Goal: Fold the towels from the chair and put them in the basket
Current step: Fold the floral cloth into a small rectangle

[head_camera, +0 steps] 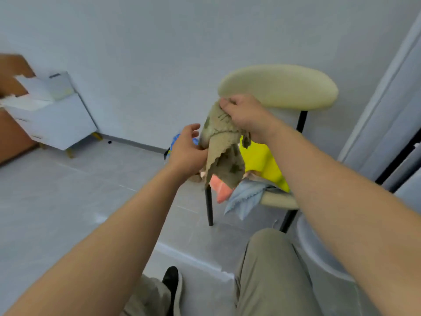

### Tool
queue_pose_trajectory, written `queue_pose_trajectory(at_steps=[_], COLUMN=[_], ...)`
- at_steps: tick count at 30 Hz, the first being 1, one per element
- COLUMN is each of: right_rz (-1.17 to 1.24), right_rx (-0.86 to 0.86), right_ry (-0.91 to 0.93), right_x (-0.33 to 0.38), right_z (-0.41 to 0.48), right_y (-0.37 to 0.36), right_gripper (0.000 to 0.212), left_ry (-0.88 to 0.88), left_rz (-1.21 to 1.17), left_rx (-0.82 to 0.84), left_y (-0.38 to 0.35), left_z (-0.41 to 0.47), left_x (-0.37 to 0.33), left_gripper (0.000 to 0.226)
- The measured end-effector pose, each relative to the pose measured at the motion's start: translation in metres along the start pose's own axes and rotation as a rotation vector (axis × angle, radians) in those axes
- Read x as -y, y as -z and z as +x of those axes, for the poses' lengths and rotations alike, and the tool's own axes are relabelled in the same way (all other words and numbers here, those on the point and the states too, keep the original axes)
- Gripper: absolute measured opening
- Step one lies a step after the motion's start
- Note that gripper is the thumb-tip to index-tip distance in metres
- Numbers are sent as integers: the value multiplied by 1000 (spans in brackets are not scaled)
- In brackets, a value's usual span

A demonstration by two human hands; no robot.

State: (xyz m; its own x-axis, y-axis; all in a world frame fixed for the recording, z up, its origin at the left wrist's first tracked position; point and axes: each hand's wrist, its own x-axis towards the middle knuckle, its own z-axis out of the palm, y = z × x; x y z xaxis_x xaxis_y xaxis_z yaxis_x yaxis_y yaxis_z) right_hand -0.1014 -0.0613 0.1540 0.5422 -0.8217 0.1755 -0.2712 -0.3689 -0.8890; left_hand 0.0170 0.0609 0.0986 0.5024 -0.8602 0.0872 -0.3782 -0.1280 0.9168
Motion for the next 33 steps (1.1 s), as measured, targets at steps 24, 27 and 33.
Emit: queue_pose_trajectory(at_steps=[24,27,33], right_rz=[1175,1233,646], right_rx=[188,181,219], right_ry=[-812,-816,-735], right_x=[-98,-120,-142], right_z=[57,65,81], right_y=[-229,-247,-268], right_gripper=[32,45,22], left_ry=[200,193,310], left_rz=[-375,-11,154], left_rx=[104,-25,-168], left_y=[87,102,133], left_z=[56,76,99], left_x=[219,230,250], left_gripper=[29,29,19])
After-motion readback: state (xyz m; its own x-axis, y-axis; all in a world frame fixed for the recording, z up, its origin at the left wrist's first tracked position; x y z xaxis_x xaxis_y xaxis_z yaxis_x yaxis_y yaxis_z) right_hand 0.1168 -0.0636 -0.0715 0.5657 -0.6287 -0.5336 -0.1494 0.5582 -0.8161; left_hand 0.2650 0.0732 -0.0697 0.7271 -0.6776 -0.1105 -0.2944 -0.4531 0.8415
